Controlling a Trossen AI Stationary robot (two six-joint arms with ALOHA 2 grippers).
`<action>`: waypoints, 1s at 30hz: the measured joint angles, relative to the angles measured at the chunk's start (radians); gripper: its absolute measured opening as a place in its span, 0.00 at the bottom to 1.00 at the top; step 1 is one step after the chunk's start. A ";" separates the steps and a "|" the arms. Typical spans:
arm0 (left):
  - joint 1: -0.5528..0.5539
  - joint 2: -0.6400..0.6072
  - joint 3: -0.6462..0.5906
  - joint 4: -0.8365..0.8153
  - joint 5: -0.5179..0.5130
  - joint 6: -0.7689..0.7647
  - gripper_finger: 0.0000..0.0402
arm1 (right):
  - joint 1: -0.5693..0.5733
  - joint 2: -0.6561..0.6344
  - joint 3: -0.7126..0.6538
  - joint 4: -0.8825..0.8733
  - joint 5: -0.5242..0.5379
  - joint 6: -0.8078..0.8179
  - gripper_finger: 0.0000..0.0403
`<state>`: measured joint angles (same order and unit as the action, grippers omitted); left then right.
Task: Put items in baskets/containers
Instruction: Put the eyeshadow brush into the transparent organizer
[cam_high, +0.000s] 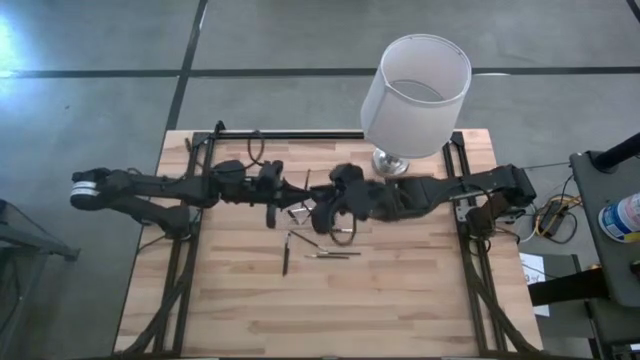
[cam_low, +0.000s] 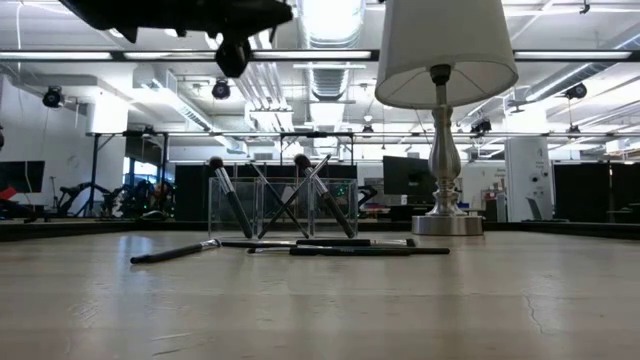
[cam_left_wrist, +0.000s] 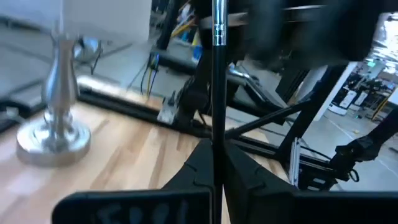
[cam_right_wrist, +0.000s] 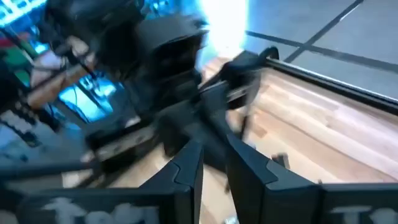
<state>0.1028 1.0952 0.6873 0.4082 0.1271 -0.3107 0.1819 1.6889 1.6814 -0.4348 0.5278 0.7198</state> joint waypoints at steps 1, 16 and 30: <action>0.000 -0.013 -0.004 0.000 0.000 0.012 0.02 | -0.005 0.007 0.000 0.019 -0.005 0.001 0.14; 0.001 -0.080 -0.053 -0.018 0.037 0.044 0.03 | -0.030 0.024 -0.002 0.055 0.054 0.034 0.39; 0.003 -0.043 -0.053 -0.019 0.040 0.048 0.02 | -0.038 0.048 -0.005 0.090 0.010 0.037 0.39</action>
<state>0.1055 1.0524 0.6346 0.3890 0.1669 -0.2630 0.1443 1.7367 1.6768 -0.3446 0.5380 0.7567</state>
